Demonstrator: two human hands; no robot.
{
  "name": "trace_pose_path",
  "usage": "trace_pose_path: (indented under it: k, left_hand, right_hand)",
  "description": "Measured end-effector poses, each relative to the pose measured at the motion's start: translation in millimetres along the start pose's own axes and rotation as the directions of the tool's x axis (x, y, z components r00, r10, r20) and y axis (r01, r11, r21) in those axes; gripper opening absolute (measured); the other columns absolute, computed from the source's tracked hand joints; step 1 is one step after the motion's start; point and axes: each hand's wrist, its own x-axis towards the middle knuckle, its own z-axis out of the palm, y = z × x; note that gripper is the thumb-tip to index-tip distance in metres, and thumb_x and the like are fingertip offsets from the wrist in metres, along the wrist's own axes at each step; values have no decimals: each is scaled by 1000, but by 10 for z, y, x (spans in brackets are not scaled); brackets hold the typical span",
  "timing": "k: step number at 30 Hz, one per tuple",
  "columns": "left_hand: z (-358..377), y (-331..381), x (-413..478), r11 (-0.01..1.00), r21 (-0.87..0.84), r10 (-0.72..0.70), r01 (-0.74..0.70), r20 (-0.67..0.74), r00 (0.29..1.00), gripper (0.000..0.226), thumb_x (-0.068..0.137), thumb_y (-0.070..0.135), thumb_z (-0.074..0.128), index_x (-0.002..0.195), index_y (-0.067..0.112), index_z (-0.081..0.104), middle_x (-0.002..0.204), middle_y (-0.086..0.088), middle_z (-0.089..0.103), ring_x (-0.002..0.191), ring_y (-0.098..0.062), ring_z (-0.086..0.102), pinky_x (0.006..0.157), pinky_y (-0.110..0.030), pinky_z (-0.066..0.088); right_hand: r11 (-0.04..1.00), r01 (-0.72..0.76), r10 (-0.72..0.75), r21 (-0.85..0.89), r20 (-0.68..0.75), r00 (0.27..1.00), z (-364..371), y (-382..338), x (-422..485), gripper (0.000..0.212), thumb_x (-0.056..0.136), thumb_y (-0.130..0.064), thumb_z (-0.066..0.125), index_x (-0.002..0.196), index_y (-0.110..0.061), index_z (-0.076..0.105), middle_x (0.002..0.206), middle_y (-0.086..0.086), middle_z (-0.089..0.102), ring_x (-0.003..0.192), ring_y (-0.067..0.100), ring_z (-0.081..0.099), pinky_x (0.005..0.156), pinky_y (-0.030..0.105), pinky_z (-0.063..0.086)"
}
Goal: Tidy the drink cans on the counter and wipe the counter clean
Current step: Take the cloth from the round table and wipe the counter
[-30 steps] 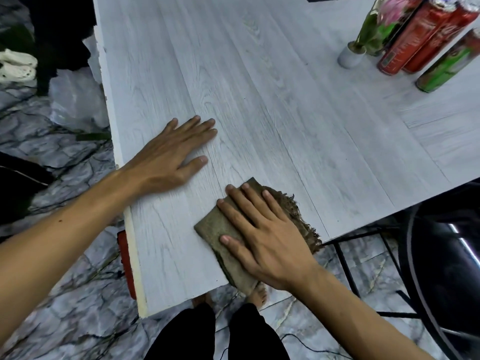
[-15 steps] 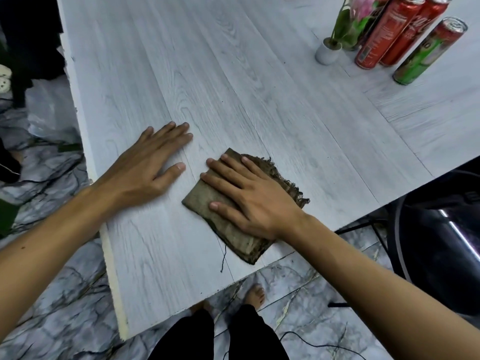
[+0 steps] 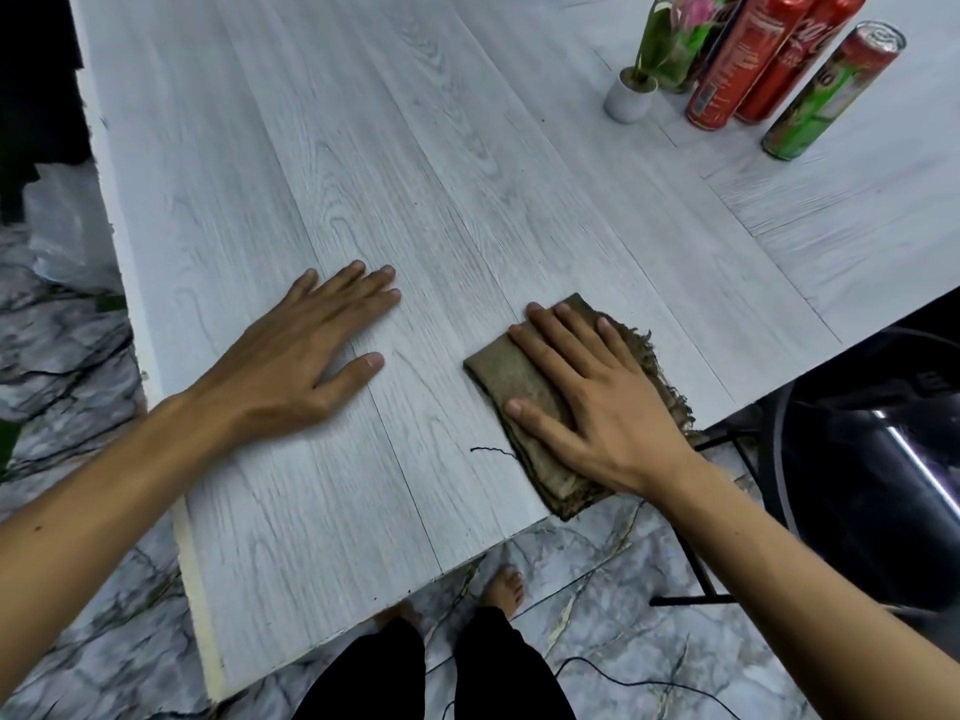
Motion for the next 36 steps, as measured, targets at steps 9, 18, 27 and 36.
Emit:
trace_pose_path:
  k: [9, 18, 27, 36]
  left_hand:
    - [53, 87, 70, 1000, -6, 9, -9, 10, 1000, 65, 105, 49, 33, 164, 27, 18, 172, 13, 8, 158, -5, -2, 130, -43, 3]
    - [67, 70, 89, 999, -41, -21, 21, -1, 1000, 63, 105, 47, 31, 164, 29, 18, 172, 14, 9, 158, -3, 1, 129, -44, 5]
    - [49, 94, 106, 998, -48, -40, 40, 1, 999, 63, 104, 46, 30, 163, 27, 22, 171, 15, 12, 158, -4, 3, 129, -42, 6]
    - [36, 119, 139, 998, -35, -58, 58, -3, 998, 65, 102, 51, 32, 162, 29, 25, 171, 17, 13, 158, -6, 4, 129, -43, 4]
  right_hand:
    - [999, 42, -42, -19, -16, 999, 143, -310, -250, 77, 103, -69, 32, 165, -27, 16, 174, -4, 6, 160, 16, -3, 128, 50, 9]
    - [986, 161, -161, 45, -1, 987, 164, -444, -64, 74, 103, -66, 39, 155, -14, 37, 172, 3, 17, 160, 16, -2, 129, 44, 9]
    - [973, 232, -232, 2, 35, 972, 109, -291, 161, 82, 102, -67, 38, 164, -16, 24, 173, 4, 14, 160, 19, -2, 129, 42, 6]
    - [973, 228, -227, -25, 37, 973, -16, 22, 502, 83, 101, -68, 40, 164, -18, 23, 173, 4, 14, 160, 21, 2, 129, 41, 5]
